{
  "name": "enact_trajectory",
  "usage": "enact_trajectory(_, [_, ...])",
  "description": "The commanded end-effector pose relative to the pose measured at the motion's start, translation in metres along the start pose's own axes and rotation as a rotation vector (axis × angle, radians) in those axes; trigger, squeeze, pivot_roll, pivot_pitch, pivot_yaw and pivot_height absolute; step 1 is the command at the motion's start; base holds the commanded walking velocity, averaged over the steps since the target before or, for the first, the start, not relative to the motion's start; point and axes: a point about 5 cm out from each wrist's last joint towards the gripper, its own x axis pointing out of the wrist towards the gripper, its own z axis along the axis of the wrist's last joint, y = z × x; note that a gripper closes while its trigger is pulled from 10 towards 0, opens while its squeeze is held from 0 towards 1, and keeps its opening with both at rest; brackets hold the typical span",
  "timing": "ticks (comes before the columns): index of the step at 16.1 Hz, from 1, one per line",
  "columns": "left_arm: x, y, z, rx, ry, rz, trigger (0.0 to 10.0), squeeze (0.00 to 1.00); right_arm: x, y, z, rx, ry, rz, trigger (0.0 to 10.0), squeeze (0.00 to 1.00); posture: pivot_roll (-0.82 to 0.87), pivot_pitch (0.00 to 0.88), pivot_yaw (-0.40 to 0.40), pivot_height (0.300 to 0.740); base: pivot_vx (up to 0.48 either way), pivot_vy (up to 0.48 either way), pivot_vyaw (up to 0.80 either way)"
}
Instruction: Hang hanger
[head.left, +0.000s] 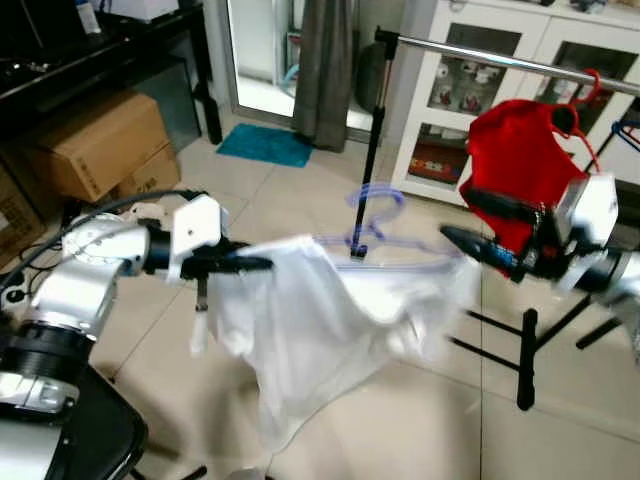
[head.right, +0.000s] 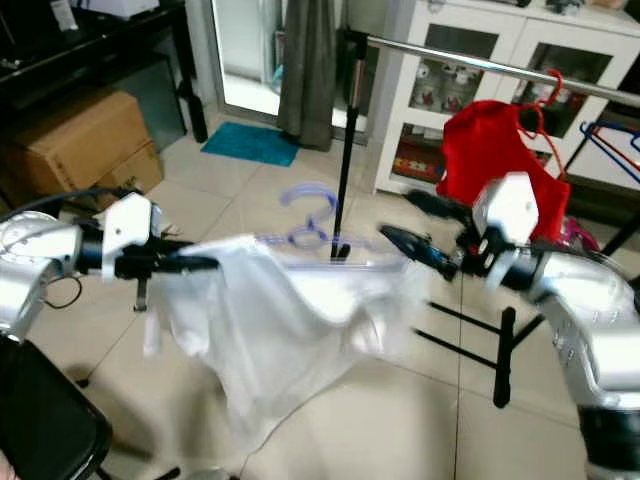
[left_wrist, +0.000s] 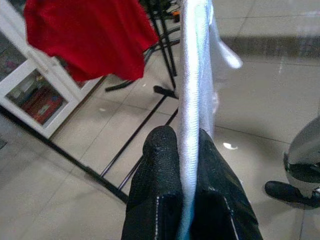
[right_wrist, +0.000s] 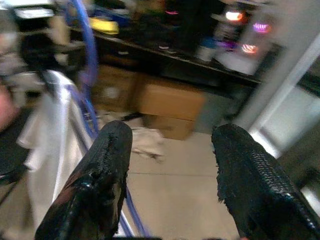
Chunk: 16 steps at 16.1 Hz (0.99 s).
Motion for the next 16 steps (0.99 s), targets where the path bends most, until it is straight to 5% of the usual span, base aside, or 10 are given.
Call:
enact_trajectory(1, [0.004,0.002,0.012,0.064,-0.039,-0.024,0.0,0.00,0.009,0.010,-0.006,0.028,0.046,0.091,10.0,0.00,0.07,0.000,-0.024,0.740,0.000,0.000,0.00])
enact_trajectory(4, [0.012,0.004,0.021,0.118,-0.063,-0.052,0.0,0.00,0.023,0.029,-0.016,0.089,0.123,0.253,10.0,0.00,0.08,0.000,-0.032,0.740,0.000,0.000,0.00])
enact_trajectory(5, [0.012,0.005,0.022,0.132,-0.058,-0.058,0.0,0.00,0.024,0.031,-0.019,0.102,0.150,0.273,3.8,0.00,0.08,0.000,-0.032,0.740,0.000,0.000,0.00])
enact_trajectory(6, [0.013,0.005,0.023,0.134,-0.060,-0.060,0.0,0.00,0.024,0.032,-0.020,0.112,0.157,0.277,0.0,0.00,0.08,0.000,-0.032,0.740,0.000,0.000,0.00])
enact_trajectory(16, [0.019,0.008,0.024,0.138,-0.068,-0.095,0.0,0.00,0.032,0.037,-0.013,0.184,0.100,0.336,0.0,0.00,0.07,0.000,-0.020,0.740,0.000,0.000,0.00])
